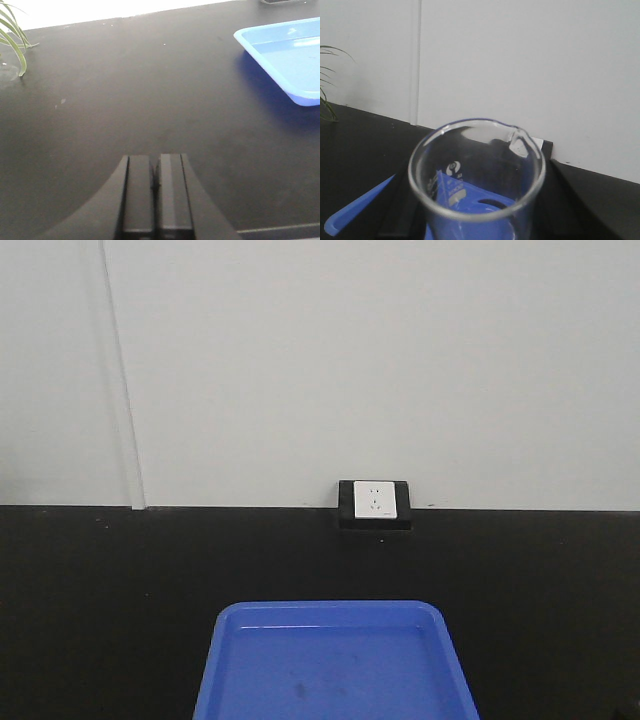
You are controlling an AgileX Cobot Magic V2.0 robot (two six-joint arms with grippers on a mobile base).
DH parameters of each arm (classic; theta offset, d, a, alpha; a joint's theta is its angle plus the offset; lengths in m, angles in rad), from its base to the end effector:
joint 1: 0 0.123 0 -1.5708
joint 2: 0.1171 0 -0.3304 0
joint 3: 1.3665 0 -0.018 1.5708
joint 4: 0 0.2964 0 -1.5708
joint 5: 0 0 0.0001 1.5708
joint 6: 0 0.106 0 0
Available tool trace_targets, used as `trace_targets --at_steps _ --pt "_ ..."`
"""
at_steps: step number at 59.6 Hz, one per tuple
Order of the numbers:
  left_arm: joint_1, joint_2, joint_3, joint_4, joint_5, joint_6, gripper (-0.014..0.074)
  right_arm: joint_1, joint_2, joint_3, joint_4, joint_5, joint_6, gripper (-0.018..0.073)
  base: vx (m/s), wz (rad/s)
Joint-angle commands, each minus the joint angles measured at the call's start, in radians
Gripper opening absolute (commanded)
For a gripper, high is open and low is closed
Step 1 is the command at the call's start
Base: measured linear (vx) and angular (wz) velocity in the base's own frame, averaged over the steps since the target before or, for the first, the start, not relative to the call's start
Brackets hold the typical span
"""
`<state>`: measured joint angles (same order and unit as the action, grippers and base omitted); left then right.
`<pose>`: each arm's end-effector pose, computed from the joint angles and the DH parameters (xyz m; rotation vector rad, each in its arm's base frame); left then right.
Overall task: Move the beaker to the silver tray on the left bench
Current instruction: 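Hold the beaker in the right gripper while the base turns away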
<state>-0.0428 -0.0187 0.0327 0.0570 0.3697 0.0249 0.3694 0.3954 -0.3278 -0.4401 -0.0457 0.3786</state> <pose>0.0669 -0.0007 0.1641 0.0985 1.8643 0.0436 0.1054 0.0430 0.3152 -0.3390 1.4771 0.2619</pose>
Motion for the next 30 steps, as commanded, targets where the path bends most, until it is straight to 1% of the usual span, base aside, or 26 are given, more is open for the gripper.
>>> trace_targets --at_steps 1,15,30 --pt "-0.008 -0.007 0.02 -0.003 -0.075 -0.002 0.0001 -0.004 0.005 -0.031 0.002 -0.073 -0.007 -0.0011 -0.04 -0.01" --pt "-0.008 -0.007 0.02 -0.003 -0.075 -0.002 0.0001 -0.004 0.005 -0.031 0.002 -0.073 -0.007 -0.0011 -0.09 -0.03" --pt "-0.008 -0.007 0.02 -0.003 -0.075 -0.002 0.0001 -0.004 0.005 -0.031 0.002 -0.073 -0.007 -0.0011 -0.2 0.06"
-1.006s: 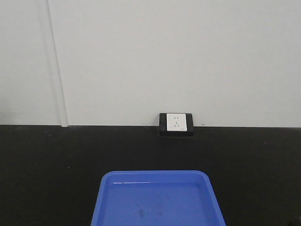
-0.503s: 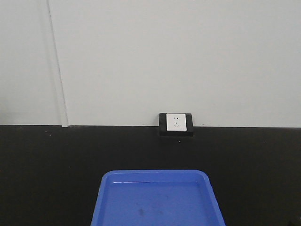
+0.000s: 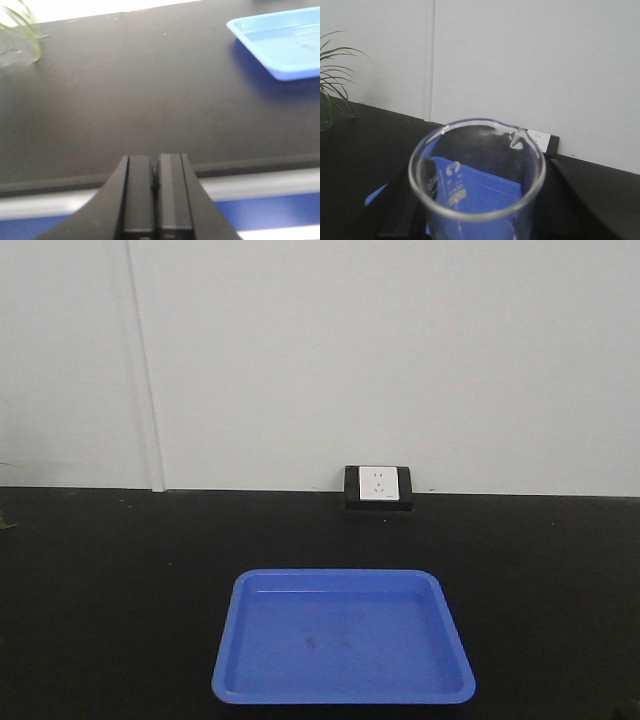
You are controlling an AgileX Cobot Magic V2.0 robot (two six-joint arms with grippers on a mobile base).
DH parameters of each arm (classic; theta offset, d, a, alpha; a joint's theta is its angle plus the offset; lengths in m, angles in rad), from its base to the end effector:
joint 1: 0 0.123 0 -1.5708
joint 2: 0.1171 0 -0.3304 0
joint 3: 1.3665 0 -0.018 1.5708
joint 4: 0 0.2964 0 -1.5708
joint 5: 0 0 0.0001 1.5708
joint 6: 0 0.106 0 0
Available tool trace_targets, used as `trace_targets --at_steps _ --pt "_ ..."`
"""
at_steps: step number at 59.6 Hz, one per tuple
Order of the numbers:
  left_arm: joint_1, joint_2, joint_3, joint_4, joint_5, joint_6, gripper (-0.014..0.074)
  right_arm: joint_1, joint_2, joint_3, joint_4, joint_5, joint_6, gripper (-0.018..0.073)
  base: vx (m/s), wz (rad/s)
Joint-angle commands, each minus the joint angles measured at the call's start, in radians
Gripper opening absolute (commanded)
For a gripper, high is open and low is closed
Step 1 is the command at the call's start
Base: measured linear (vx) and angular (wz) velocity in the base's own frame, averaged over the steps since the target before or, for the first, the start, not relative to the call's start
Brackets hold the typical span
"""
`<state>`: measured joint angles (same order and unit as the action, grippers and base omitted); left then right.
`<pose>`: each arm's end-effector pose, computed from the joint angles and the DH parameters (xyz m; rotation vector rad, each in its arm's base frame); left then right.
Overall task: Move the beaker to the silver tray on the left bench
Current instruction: 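Hold the beaker in the right gripper while the base turns away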
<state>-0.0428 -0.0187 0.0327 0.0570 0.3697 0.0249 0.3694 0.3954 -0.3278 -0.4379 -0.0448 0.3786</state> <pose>0.0669 -0.0007 0.1641 0.0985 1.8643 0.0436 0.1054 0.0429 0.3151 -0.3372 1.4783 0.2632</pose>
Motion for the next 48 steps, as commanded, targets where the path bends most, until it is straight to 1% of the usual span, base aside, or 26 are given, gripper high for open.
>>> trace_targets --at_steps 1,29,48 --pt "-0.008 -0.007 0.02 -0.003 -0.075 -0.002 0.0001 -0.004 0.005 -0.031 0.0 -0.074 -0.007 -0.0011 -0.22 0.13" --pt "-0.008 -0.007 0.02 -0.003 -0.075 -0.002 0.0001 -0.004 0.005 -0.031 0.0 -0.074 -0.007 -0.0011 -0.27 0.14" --pt "-0.008 -0.007 0.02 -0.003 -0.075 -0.002 0.0001 -0.004 0.005 -0.031 0.0 -0.074 -0.007 -0.0011 -0.34 0.28"
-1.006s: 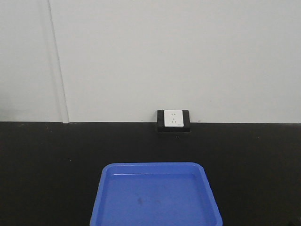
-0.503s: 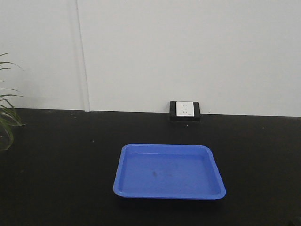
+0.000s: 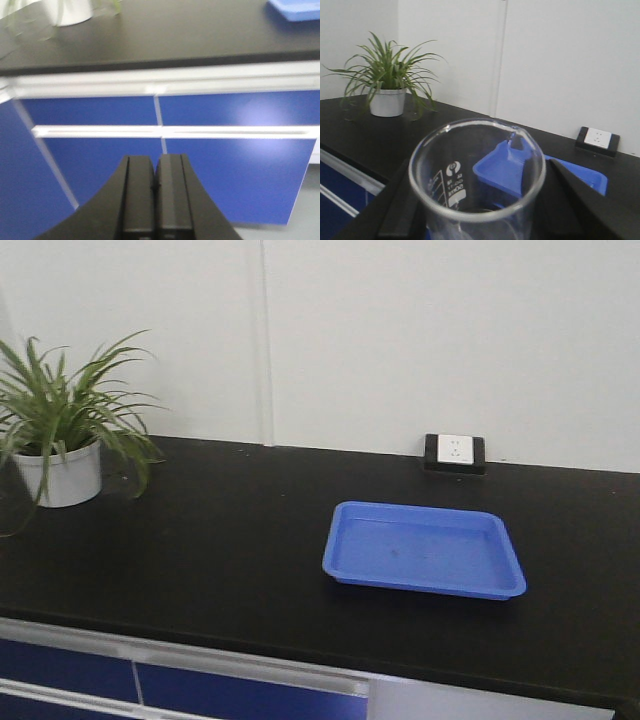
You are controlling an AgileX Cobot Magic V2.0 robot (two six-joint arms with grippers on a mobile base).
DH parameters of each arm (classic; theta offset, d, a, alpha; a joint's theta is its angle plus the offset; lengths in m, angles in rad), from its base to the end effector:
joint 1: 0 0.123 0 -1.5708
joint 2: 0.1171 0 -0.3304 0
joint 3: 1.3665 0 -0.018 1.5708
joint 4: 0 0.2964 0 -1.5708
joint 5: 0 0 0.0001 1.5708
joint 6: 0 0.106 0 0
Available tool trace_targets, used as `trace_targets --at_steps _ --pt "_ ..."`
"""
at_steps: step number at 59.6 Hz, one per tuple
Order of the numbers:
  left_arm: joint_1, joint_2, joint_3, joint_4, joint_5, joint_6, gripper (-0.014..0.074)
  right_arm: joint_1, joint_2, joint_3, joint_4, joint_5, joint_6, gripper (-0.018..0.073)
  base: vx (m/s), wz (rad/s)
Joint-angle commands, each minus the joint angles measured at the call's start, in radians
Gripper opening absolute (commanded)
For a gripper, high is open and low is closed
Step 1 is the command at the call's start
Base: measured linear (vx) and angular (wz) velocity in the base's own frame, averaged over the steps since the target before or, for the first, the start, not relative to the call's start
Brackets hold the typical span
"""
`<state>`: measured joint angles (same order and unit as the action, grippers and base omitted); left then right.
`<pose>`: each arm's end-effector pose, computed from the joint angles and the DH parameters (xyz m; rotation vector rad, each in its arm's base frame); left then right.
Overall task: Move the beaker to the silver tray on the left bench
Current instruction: 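Hold the beaker in the right gripper while the base turns away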
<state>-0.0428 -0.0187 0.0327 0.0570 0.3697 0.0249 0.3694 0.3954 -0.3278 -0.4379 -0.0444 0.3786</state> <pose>0.0669 -0.0007 0.1641 0.0985 1.8643 0.0436 0.1055 0.0429 0.3151 -0.3371 1.4787 0.2630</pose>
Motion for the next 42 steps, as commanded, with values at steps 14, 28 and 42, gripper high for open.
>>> trace_targets --at_steps 14,28,42 --pt "-0.008 -0.007 0.02 -0.003 -0.075 -0.002 0.0001 -0.004 0.005 -0.031 0.0 -0.074 -0.007 -0.0011 -0.35 0.49" --pt "-0.008 -0.007 0.02 -0.003 -0.075 -0.002 0.0001 -0.004 0.005 -0.031 0.0 -0.074 -0.007 -0.0011 -0.34 0.63" --pt "-0.008 -0.007 0.02 -0.003 -0.075 -0.002 0.0001 -0.004 0.005 -0.031 0.0 -0.074 -0.007 -0.0011 -0.3 0.65"
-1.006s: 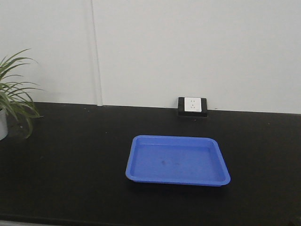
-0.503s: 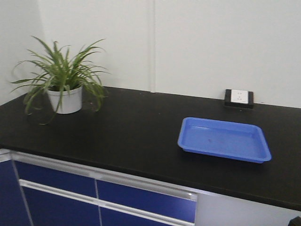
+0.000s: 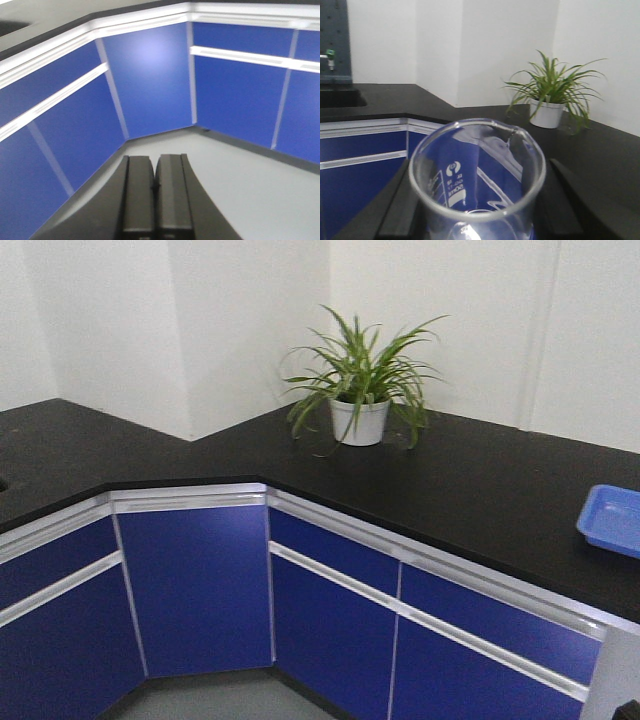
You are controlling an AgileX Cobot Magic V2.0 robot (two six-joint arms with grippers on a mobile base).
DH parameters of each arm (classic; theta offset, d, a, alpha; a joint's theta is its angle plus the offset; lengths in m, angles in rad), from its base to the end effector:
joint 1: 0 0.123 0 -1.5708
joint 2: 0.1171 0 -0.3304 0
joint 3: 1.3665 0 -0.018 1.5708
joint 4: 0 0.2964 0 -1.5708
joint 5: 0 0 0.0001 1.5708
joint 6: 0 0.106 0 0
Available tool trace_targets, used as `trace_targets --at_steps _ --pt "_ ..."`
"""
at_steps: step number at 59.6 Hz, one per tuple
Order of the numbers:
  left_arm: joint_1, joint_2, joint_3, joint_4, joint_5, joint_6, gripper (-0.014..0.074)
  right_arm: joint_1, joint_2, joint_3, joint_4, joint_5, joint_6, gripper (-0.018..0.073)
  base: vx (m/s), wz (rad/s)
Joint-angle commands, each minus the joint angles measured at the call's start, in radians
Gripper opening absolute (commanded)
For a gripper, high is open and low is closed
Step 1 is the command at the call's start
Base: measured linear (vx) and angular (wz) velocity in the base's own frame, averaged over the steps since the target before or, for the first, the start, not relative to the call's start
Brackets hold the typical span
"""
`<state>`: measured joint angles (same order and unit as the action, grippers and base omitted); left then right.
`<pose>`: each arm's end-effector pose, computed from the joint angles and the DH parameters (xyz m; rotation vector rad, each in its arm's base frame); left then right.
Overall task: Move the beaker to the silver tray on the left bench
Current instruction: 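Hold the beaker in the right gripper while the base turns away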
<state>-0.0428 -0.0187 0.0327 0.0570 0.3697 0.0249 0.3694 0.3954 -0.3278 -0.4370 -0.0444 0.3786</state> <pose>0.0669 -0.0007 0.1641 0.0985 1.8643 0.0436 0.1055 0.0429 0.3151 -0.3364 1.4789 0.2637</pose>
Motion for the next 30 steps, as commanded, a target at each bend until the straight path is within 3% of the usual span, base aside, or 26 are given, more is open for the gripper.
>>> trace_targets --at_steps 1,30 --pt "-0.008 -0.007 0.02 -0.003 -0.075 -0.002 0.0001 -0.004 0.005 -0.031 -0.001 -0.074 -0.007 -0.0011 -0.28 0.61" --pt "-0.008 -0.007 0.02 -0.003 -0.075 -0.002 0.0001 -0.004 0.005 -0.031 -0.001 -0.075 -0.007 -0.0011 -0.21 0.55"
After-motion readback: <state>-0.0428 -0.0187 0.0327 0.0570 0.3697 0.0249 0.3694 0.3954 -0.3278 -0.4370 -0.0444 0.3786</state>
